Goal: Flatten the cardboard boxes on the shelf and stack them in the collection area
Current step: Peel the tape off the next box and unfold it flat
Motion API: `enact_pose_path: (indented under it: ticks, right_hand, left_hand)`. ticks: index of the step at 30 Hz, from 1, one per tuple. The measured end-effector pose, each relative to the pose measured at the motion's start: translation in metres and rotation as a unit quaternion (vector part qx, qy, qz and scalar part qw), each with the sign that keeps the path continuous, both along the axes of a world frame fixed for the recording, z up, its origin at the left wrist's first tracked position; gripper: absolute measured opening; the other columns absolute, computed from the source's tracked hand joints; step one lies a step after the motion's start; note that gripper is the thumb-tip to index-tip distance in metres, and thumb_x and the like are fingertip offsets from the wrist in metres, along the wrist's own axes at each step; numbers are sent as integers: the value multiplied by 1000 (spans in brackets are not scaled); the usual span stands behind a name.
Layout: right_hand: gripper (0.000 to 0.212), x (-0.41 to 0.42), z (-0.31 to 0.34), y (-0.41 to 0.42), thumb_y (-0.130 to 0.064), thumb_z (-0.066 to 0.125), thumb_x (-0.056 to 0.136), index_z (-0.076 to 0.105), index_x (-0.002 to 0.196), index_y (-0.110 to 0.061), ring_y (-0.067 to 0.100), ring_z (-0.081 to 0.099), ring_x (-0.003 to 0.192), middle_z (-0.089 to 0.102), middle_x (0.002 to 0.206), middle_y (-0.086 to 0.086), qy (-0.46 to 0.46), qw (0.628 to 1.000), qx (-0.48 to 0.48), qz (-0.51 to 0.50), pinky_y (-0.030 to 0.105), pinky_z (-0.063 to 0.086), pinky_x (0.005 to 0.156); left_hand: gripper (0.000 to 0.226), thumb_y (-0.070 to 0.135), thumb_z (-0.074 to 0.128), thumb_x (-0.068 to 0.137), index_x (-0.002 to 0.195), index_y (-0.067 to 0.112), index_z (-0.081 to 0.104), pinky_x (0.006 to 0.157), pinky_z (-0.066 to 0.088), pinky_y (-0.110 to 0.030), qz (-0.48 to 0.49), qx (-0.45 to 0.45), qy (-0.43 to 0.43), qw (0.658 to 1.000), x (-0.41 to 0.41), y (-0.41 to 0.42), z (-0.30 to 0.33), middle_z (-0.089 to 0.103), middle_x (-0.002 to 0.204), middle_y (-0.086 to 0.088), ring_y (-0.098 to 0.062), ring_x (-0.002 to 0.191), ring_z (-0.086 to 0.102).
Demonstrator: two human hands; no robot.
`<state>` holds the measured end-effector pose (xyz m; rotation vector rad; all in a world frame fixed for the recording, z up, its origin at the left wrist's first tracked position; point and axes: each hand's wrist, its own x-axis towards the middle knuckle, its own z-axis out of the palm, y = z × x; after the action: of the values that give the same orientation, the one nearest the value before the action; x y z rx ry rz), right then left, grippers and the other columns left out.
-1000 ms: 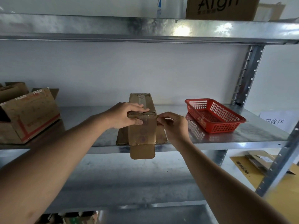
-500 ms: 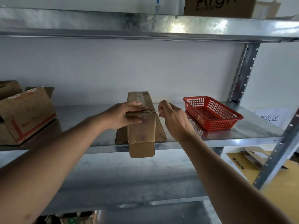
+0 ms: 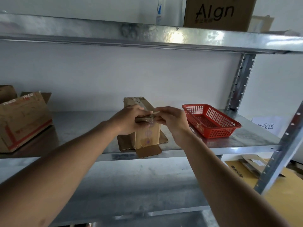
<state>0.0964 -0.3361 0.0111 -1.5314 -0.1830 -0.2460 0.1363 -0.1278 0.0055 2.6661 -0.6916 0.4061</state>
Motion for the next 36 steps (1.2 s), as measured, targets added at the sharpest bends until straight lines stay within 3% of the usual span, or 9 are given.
enact_pose_path:
  ticks: [5, 9, 12, 16, 18, 21, 26, 31, 36]
  right_hand:
    - [24, 4, 0, -4, 4, 49, 103, 71, 103, 12, 26, 76, 81, 75, 92, 23, 69, 984, 129, 98, 29, 62, 78]
    - [20, 13, -5, -6, -4, 61, 102, 72, 103, 13, 28, 73, 88, 75, 96, 26, 14, 998, 29, 56, 38, 61, 92]
    - [17, 20, -6, -5, -11, 66, 101, 77, 94, 0, 26, 73, 80, 76, 83, 14, -21, 999, -45, -10, 40, 64, 85]
    - [21, 29, -3, -4, -27, 64, 101, 73, 91, -11, 23, 73, 79, 76, 79, -2, -33, 984, -156, -79, 44, 61, 76]
    - [21, 32, -2, -5, -25, 61, 102, 69, 95, -7, 23, 75, 74, 77, 77, 1, -31, 987, -142, -69, 46, 63, 73]
    - [16, 40, -2, -10, -15, 60, 103, 65, 95, -3, 23, 76, 74, 78, 80, 9, -29, 990, -131, -48, 47, 64, 76]
    - [23, 54, -5, -19, 9, 68, 90, 55, 81, -7, 28, 78, 83, 75, 89, 19, -27, 996, -69, -54, 52, 64, 80]
    - [22, 64, -3, -24, -2, 78, 87, 68, 102, -15, 20, 78, 69, 79, 77, 6, -12, 997, -26, -70, 44, 66, 75]
    - [14, 75, -12, -15, -16, 80, 86, 82, 99, -21, 4, 73, 71, 80, 85, -6, -134, 960, -189, -159, 17, 58, 70]
  left_hand:
    - [64, 77, 54, 88, 147, 52, 50, 95, 52, -44, 42, 38, -22, 998, -4, -12, 2, 53, 134, 7, -18, 125, 49]
    - [82, 94, 39, 73, 137, 49, 62, 95, 48, -41, 36, -2, 40, 999, 3, -11, 14, 51, 111, 14, -13, 115, 48]
    - [53, 79, 37, 91, 113, 46, 72, 101, 44, -46, 43, -16, 89, 995, 18, -9, 25, 49, 109, 8, -17, 116, 49]
    - [32, 70, 36, 98, 120, 70, 59, 103, 37, -42, 42, 78, 71, 994, 32, -9, 34, 45, 107, 8, -16, 114, 42]
    - [39, 82, 35, 84, 108, 69, 63, 107, 34, -37, 34, 44, 98, 994, 35, -13, 39, 49, 118, 13, -15, 121, 43]
    - [57, 73, 45, 90, 133, 42, 67, 121, 22, -32, 17, -14, 137, 990, 42, -14, 33, 37, 162, 10, -18, 153, 27]
    - [33, 75, 37, 96, 123, 70, 55, 118, 15, -32, 46, -26, 153, 987, 50, -17, 25, 24, 170, 7, -19, 158, 15]
    - [65, 82, 31, 94, 148, 50, 47, 127, 15, -44, 101, -41, 151, 983, 54, -29, 19, 24, 170, 5, -22, 158, 17]
    - [74, 80, 24, 97, 150, 34, 45, 101, 30, -37, 145, -2, 125, 981, 44, -38, 19, 44, 156, -1, -27, 146, 38]
